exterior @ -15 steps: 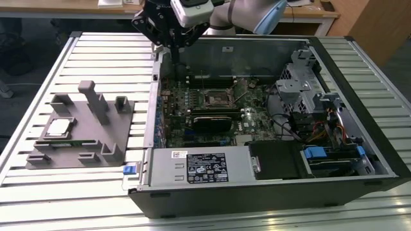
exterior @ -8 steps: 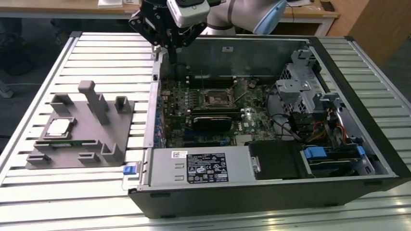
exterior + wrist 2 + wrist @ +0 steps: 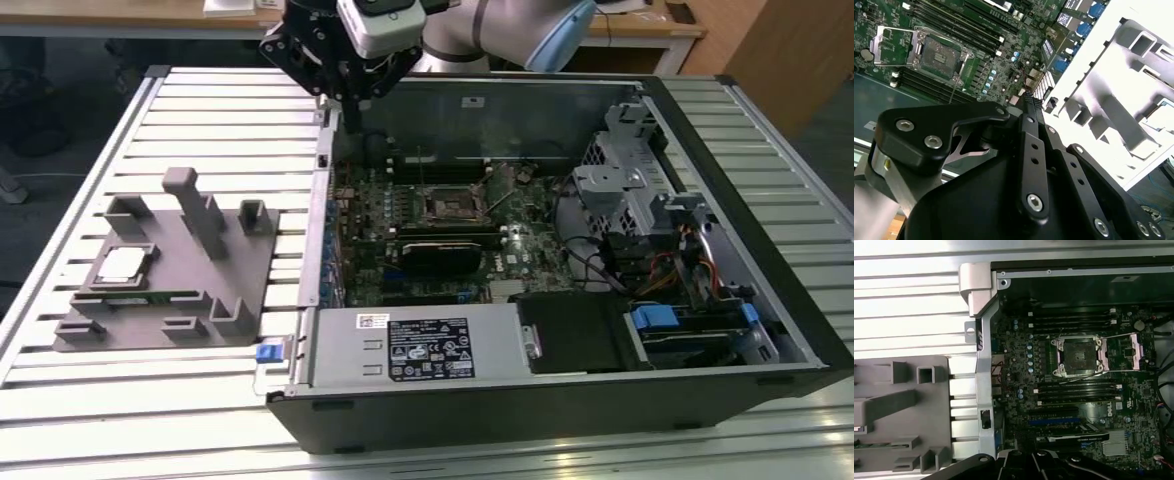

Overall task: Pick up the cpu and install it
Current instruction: 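Reach for the cpu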

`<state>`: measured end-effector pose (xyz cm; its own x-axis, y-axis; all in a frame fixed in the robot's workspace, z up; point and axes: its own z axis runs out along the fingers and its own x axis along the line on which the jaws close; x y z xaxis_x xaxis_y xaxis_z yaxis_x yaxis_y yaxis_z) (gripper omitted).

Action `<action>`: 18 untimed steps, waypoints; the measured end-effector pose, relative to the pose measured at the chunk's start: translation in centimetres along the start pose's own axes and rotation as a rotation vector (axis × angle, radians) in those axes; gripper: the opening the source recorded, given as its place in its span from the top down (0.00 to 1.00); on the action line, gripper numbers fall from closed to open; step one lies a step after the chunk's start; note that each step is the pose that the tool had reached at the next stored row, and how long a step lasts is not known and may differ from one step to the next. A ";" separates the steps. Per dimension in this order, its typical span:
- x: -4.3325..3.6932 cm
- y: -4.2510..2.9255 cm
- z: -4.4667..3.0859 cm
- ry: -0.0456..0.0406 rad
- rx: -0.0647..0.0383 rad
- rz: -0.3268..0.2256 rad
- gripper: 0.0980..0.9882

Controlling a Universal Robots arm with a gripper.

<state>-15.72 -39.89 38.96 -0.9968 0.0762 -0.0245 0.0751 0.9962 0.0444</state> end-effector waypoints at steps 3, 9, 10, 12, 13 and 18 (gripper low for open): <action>0.21 -0.02 0.02 0.0000 0.000 0.000 0.99; 0.58 -0.05 0.06 -0.0001 0.000 0.000 0.99; 0.64 -0.05 0.06 0.0000 0.000 0.000 0.99; 0.75 -0.06 0.08 0.0000 0.000 0.000 0.99; 0.80 -0.06 0.09 -0.0001 0.000 0.000 0.99; 1.06 -0.08 0.12 0.0000 0.000 0.000 0.99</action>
<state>-16.78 -39.89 38.81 -0.9968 0.0763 -0.0245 0.0752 0.9962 0.0444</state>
